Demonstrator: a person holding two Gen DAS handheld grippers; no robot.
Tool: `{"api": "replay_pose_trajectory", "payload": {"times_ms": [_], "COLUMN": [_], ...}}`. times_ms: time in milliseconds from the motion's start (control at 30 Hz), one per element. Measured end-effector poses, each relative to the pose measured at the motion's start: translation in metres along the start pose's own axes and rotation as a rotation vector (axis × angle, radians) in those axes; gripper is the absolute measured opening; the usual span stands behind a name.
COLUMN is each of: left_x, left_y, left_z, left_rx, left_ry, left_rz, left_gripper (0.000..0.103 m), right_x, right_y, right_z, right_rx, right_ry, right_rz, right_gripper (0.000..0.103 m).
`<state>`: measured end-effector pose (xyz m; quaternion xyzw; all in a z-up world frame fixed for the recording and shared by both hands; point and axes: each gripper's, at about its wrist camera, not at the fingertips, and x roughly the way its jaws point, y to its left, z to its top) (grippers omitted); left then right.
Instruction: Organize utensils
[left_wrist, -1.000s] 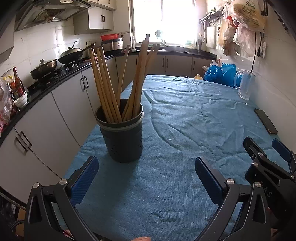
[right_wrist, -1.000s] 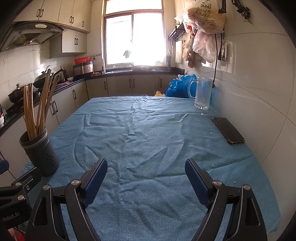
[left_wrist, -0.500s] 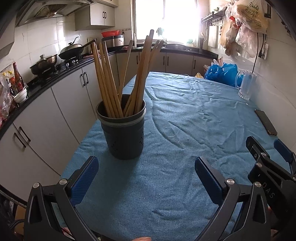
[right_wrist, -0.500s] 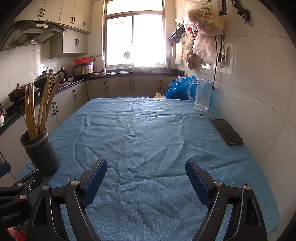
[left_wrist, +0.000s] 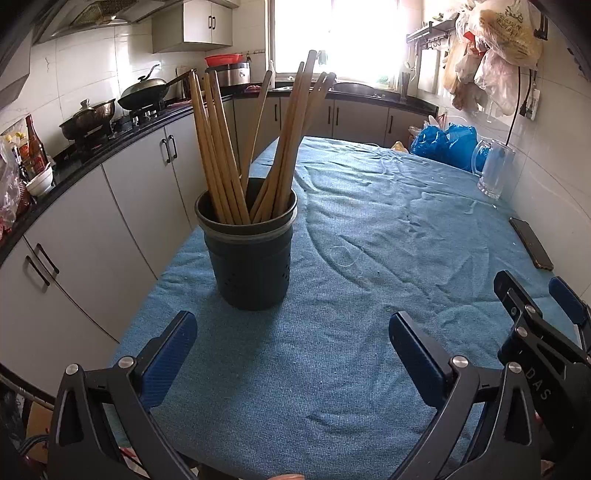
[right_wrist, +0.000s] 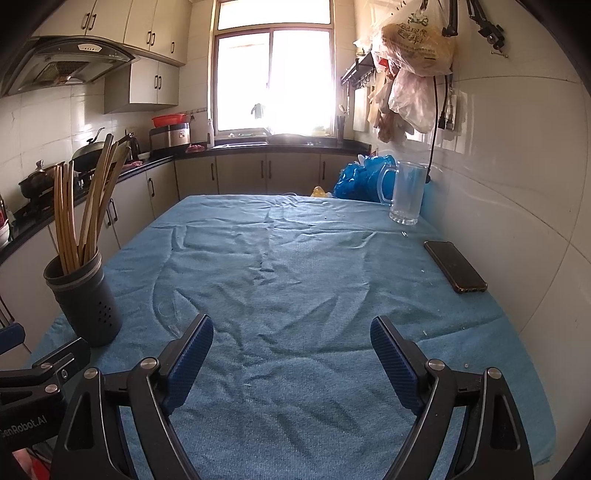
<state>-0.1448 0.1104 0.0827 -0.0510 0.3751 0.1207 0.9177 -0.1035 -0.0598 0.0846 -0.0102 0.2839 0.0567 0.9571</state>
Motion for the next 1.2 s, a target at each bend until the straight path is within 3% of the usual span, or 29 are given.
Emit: {"api": "replay_pose_trajectory", "payload": {"times_ms": [1200], "left_x": [0.0047], "left_y": [-0.0046], "left_z": [0.0010], "left_rx": [0.007], "left_ry": [0.044], "left_rz": [-0.028], "left_gripper": [0.103], "right_x": [0.0059], "right_y": [-0.0028], "right_z": [-0.0008], "right_rx": [0.009], "right_ry": [0.023], "right_rz": [0.019], "right_gripper": [0.091]}}
